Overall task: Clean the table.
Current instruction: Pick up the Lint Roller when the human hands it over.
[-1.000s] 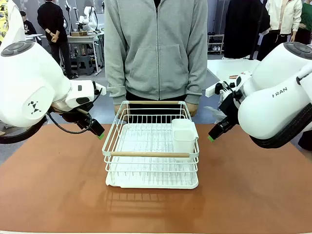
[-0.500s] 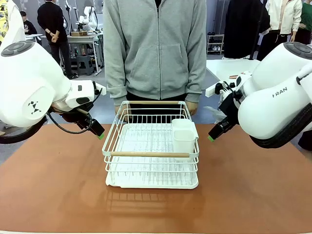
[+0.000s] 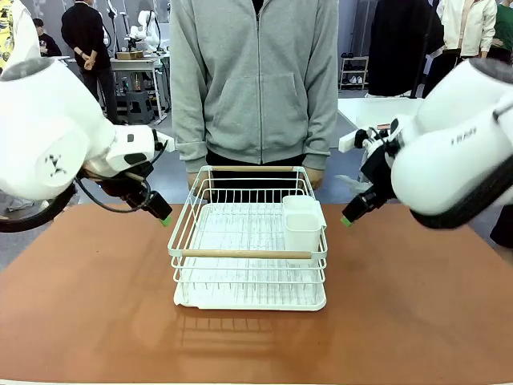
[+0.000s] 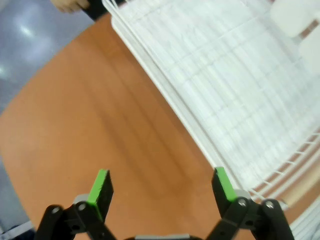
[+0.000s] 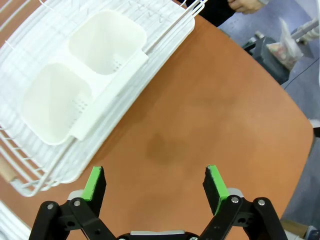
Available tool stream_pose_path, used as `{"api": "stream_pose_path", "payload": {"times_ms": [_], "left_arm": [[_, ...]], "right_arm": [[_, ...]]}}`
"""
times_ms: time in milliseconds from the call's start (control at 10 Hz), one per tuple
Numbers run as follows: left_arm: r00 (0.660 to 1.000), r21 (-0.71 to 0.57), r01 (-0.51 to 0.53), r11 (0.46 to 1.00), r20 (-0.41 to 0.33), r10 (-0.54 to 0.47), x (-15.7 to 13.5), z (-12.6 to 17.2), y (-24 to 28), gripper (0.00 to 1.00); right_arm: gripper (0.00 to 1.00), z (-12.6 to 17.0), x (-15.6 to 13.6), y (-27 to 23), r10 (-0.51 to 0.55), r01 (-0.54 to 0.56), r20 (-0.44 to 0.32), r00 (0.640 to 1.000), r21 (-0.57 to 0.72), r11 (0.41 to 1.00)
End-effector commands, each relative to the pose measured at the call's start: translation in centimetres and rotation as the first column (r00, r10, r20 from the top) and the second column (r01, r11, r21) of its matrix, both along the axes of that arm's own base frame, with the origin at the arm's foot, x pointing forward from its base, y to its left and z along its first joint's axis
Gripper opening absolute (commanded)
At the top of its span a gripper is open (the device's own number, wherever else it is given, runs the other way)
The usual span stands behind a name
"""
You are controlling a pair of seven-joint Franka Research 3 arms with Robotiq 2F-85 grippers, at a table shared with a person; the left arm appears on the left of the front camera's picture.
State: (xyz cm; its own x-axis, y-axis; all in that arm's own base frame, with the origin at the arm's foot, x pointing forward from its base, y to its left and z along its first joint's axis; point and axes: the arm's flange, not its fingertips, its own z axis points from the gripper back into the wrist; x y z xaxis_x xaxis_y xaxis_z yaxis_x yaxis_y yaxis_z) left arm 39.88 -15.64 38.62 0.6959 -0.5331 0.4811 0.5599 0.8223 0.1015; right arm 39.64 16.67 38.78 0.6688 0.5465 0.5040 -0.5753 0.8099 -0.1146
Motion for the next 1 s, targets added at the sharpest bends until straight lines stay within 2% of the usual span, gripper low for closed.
{"api": "stream_pose_path", "payload": {"times_ms": [0, 100, 200, 300, 500, 600, 700, 900], "left_arm": [[0.982, -0.158, 0.072, 0.985, -0.163, -0.097, -1.3, 5.8, 2.4, 1.00], [0.968, -0.296, 0.071, 0.952, -0.211, -0.137, -1.7, 7.5, 4.4, 1.00], [0.943, -0.445, 0.111, 0.889, -0.234, -0.235, -2.7, 8.8, 6.6, 1.00], [0.918, -0.589, 0.154, 0.793, -0.210, -0.335, -3.7, 9.6, 8.8, 1.00], [0.889, -0.750, 0.222, 0.623, -0.106, -0.445, -5.8, 9.5, 13.1, 1.00], [0.896, -0.796, 0.212, 0.567, -0.073, -0.438, -6.7, 9.2, 15.3, 1.00], [0.914, -0.841, 0.146, 0.520, -0.086, -0.395, -7.4, 8.8, 18.1, 1.00], [0.949, -0.910, 0.068, 0.408, -0.067, -0.309, -9.3, 8.4, 23.5, 1.00]], "right_arm": [[1.00, 5.9, 0.5, -1.7, -0.007, 0.028, -0.139, 0.990, 0.153, 0.988], [1.00, 7.9, 0.8, -2.7, 0.004, 0.047, -0.202, 0.979, 0.246, 0.968], [1.00, 9.4, 0.9, -4.3, 0.029, 0.075, -0.280, 0.960, 0.354, 0.932], [1.00, 10.1, 1.1, -6.3, 0.055, 0.140, -0.368, 0.928, 0.484, 0.864], [1.00, 10.0, 0.8, -10.4, 0.097, 0.232, -0.443, 0.891, 0.630, 0.741], [1.00, 10.2, 0.5, -13.0, 0.119, 0.276, -0.466, 0.877, 0.690, 0.669], [1.00, 10.1, 0.4, -16.1, 0.208, 0.334, -0.527, 0.824, 0.748, 0.574], [1.00, 9.4, -1.0, -22.0, 0.153, 0.440, -0.569, 0.808, 0.755, 0.486]]}}
